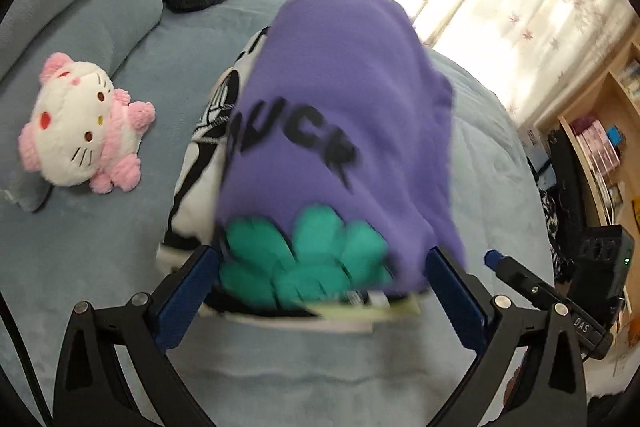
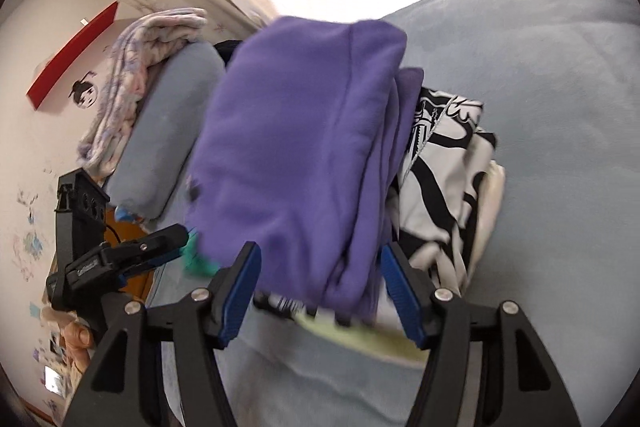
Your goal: Fold large clothes
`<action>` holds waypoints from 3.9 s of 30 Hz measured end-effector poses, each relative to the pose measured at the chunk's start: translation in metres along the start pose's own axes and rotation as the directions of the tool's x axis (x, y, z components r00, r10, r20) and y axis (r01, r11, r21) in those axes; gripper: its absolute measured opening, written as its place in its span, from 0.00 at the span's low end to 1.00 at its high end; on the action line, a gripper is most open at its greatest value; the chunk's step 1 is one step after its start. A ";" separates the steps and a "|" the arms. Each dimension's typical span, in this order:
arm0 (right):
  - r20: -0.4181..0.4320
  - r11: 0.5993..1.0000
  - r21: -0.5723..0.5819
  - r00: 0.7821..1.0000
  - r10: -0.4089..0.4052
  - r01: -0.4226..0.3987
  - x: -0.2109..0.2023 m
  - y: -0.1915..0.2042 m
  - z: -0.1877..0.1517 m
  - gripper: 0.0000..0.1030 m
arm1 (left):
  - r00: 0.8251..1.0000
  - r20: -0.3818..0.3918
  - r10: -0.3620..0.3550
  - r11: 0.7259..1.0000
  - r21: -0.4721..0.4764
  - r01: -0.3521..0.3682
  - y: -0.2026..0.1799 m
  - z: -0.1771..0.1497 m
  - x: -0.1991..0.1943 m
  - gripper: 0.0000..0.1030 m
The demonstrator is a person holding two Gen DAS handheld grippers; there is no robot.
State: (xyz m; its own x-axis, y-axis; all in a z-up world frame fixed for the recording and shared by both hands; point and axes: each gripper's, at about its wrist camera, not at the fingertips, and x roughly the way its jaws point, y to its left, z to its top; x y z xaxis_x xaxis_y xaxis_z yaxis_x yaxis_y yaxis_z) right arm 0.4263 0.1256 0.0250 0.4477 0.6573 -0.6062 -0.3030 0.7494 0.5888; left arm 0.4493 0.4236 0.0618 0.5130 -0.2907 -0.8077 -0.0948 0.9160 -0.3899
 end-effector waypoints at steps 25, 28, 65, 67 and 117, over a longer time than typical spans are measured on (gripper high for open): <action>0.042 0.964 -0.243 0.994 -0.103 0.110 -0.331 0.087 -0.192 0.64 | 0.981 0.172 0.091 0.937 0.318 -0.143 -0.186 -0.262 -0.236 1.00; 0.040 0.958 -0.261 0.993 -0.110 0.117 -0.353 0.087 -0.217 0.65 | 0.977 0.199 0.075 0.926 0.349 -0.142 -0.207 -0.295 -0.252 1.00; 0.158 0.864 -0.105 0.866 -0.475 0.493 -0.353 -0.027 -0.369 0.75 | 0.945 0.239 0.222 0.949 0.171 -0.266 -0.269 -0.489 -0.139 1.00; 0.153 0.864 -0.104 0.866 -0.476 0.493 -0.350 -0.029 -0.370 0.75 | 0.949 0.226 0.220 0.951 0.166 -0.260 -0.268 -0.488 -0.135 1.00; 0.138 0.844 -0.118 0.851 -0.507 0.522 -0.334 -0.029 -0.372 0.75 | 0.945 0.204 0.257 0.943 0.163 -0.291 -0.260 -0.489 -0.116 0.99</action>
State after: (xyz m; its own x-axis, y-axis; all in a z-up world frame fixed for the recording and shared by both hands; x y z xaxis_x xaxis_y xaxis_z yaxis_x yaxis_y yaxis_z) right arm -0.0274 -0.0861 0.0113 0.6510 0.1683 -0.7402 -0.1216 0.9856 0.1173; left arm -0.0028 0.0843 0.0408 0.6346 0.0172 -0.7726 -0.1001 0.9932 -0.0601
